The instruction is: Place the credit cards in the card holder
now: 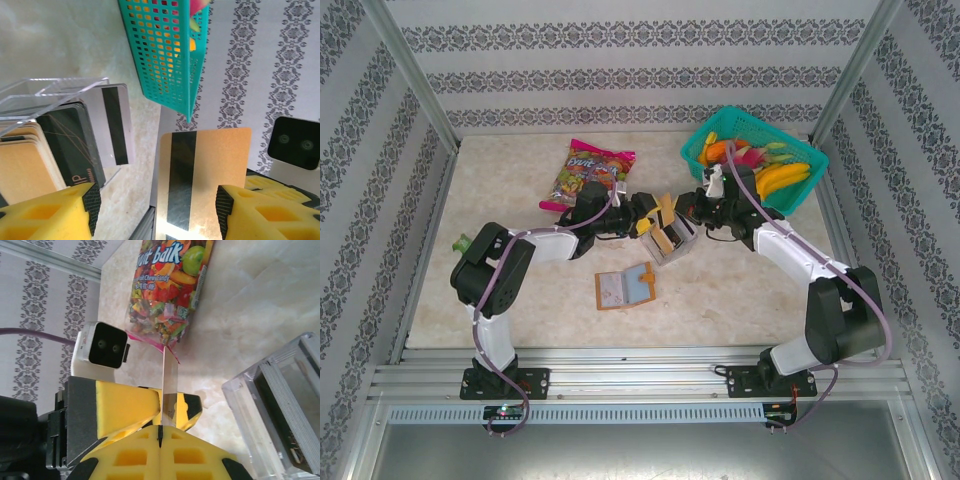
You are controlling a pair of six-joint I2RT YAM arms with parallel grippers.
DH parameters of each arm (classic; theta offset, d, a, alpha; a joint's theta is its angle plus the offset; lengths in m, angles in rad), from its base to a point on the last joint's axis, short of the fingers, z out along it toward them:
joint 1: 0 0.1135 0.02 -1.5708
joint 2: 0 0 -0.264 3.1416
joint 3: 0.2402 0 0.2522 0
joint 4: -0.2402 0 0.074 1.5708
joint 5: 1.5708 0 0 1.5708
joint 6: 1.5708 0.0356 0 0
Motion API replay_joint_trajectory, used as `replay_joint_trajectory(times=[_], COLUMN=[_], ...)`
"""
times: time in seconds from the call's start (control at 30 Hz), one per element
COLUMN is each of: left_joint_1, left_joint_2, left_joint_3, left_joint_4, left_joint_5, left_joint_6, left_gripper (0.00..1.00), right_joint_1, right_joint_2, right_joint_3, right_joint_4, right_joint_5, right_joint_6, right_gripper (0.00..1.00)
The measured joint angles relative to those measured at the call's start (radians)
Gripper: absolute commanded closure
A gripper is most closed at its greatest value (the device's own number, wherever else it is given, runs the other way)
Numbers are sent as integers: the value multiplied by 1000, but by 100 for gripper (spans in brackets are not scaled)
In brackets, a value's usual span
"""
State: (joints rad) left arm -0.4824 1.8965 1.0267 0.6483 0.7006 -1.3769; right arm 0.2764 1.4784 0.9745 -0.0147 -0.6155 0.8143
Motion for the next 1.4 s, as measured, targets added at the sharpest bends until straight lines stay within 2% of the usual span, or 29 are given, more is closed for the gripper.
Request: replay_joint_trajectory(times=[0.07, 0.27, 0.6, 0.73, 0.93, 1.03, 1.13, 1.2, 1.3, 1.4], left_joint_1=[0, 0, 0, 0, 0, 0, 0, 0, 0, 0], left_joint_2=[7, 16, 17, 17, 17, 17, 16, 16, 11, -4], left_joint_3=[0, 0, 0, 0, 0, 0, -2, -2, -3, -19], left_joint_4=[39, 133, 183, 192, 195, 195, 195, 195, 200, 212], left_joint_5=[10, 31, 33, 33, 33, 32, 33, 32, 30, 18], left_joint_6=[-19, -69, -101, -103, -105, -106, -105, -105, -118, -153], left_gripper=[38, 53, 76, 78, 73, 73, 78, 85, 94, 95], right_joint_1=[0, -16, -26, -31, -33, -33, -35, -39, -39, -39], right_joint_2=[-1, -1, 0, 0, 0, -1, -1, 0, 0, 0], right_joint_3=[-3, -14, -40, -41, -42, -42, -42, -42, -47, -52], right_joint_4=[10, 37, 80, 80, 92, 95, 95, 95, 94, 106], right_joint_5=[-9, -27, -33, -43, -48, -48, -48, -48, -48, -59], right_joint_6=[12, 44, 75, 79, 81, 81, 81, 82, 82, 97], right_gripper=[100, 100, 100, 100, 100, 100, 100, 100, 91, 71])
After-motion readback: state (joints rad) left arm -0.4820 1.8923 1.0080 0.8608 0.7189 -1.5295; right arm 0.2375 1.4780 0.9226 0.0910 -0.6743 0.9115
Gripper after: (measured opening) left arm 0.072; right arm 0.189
